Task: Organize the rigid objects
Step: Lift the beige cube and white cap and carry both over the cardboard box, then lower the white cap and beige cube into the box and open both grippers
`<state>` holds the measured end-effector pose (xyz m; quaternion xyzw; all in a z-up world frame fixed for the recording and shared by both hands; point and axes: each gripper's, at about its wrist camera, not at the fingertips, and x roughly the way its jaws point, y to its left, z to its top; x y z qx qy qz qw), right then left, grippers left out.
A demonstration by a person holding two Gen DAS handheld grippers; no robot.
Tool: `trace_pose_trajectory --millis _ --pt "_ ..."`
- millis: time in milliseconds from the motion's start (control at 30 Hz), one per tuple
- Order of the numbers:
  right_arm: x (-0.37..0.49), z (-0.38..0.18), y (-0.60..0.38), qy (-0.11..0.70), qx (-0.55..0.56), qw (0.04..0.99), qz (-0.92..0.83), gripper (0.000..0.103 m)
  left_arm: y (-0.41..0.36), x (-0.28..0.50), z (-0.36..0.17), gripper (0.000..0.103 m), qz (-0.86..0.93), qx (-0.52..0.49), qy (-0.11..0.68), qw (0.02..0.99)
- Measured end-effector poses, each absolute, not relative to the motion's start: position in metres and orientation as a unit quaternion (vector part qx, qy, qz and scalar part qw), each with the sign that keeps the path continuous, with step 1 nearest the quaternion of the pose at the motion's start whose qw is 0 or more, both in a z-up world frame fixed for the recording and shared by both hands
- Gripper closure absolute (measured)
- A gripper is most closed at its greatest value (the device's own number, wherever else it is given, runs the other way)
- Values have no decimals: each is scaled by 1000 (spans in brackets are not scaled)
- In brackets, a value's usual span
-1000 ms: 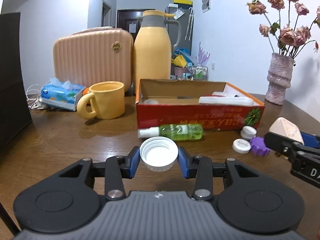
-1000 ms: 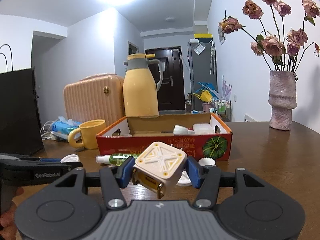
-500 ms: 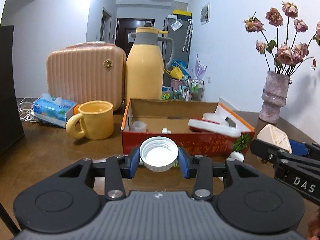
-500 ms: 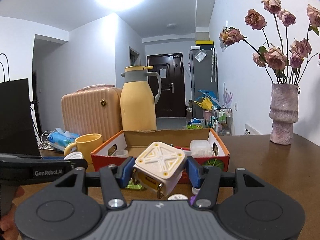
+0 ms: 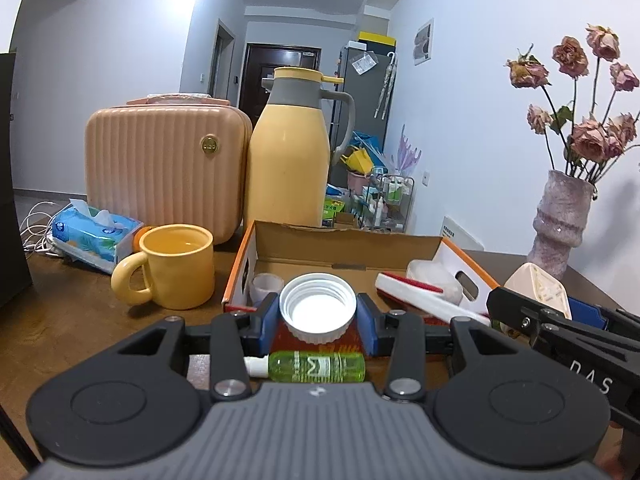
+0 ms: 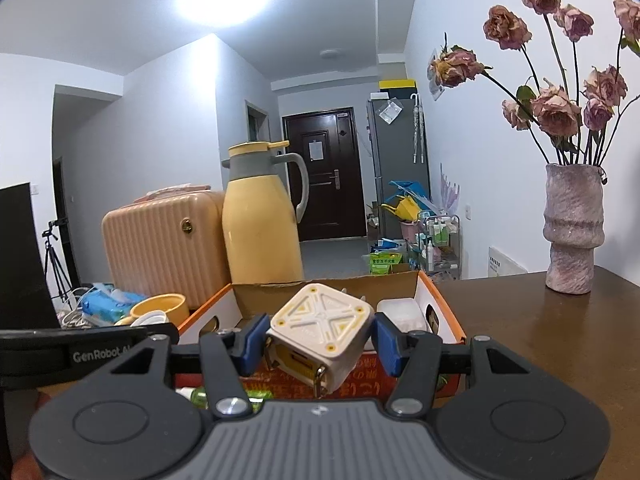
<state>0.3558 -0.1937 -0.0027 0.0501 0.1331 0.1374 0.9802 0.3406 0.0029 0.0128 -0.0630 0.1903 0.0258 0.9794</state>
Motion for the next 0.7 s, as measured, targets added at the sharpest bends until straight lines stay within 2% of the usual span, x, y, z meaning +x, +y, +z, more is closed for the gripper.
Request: trace_pose_trajectory --millis 700 --pt "432 -8 -196 155 63 977 129 48 -5 411 6 62 46 -73 200 976"
